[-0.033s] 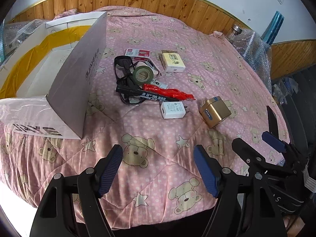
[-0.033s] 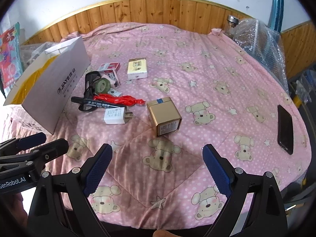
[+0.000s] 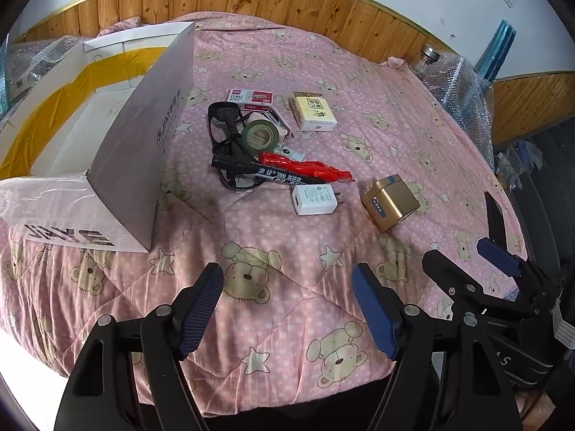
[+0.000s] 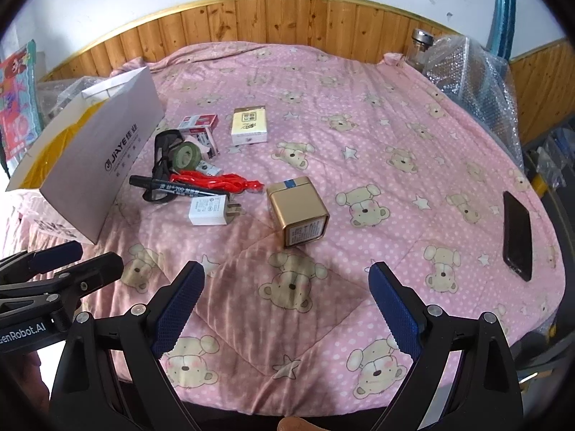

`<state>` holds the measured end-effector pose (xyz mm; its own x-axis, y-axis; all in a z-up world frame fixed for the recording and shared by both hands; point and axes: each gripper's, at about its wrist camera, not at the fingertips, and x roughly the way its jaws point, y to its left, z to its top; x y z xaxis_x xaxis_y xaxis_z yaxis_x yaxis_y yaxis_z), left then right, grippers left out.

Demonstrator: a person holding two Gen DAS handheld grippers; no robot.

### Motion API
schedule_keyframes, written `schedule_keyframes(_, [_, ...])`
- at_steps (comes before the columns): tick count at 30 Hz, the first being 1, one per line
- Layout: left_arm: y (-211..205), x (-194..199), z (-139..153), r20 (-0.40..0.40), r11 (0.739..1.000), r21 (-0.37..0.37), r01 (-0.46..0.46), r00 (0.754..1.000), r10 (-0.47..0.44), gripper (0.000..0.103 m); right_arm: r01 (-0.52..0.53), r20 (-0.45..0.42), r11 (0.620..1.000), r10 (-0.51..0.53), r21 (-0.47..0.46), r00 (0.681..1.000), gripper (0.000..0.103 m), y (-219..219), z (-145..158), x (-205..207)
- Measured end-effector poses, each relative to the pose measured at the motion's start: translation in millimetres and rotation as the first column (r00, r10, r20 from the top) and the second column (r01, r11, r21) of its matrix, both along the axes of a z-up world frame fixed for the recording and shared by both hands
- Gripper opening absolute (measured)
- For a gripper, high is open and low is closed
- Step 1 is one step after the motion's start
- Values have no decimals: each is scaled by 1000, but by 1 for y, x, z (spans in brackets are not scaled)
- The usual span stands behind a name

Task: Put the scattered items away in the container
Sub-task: 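Move both grippers toward the gold tin and white charger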

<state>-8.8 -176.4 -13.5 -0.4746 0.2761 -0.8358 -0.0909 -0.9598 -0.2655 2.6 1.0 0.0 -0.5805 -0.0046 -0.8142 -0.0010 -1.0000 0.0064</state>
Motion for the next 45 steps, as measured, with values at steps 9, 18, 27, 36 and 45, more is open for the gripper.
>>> schedule_keyframes(9, [1, 20, 7, -27, 1000, -29, -7, 1000, 6, 75, -8, -10, 999, 8, 37, 1000, 94, 2, 1, 14])
schedule_keyframes(18, [-2, 31, 22, -77, 997, -67, -31, 997, 26, 75, -41, -35, 995, 44, 87, 998, 93, -6, 5, 22])
schedule_keyframes(27, [5, 38, 31, -96, 999, -42, 16, 995, -20, 35, -69, -16, 996, 70, 53, 997, 40, -10, 9, 25])
schedule_keyframes(36, [8, 37, 29, -85, 998, -29, 48, 995, -50, 17, -86, 6, 996, 86, 16, 996, 8, -14, 1, 26])
schedule_keyframes(45, [13, 34, 22, -70, 997, -22, 68, 995, -69, 9, -98, 19, 995, 98, 7, 995, 6, -16, -4, 19])
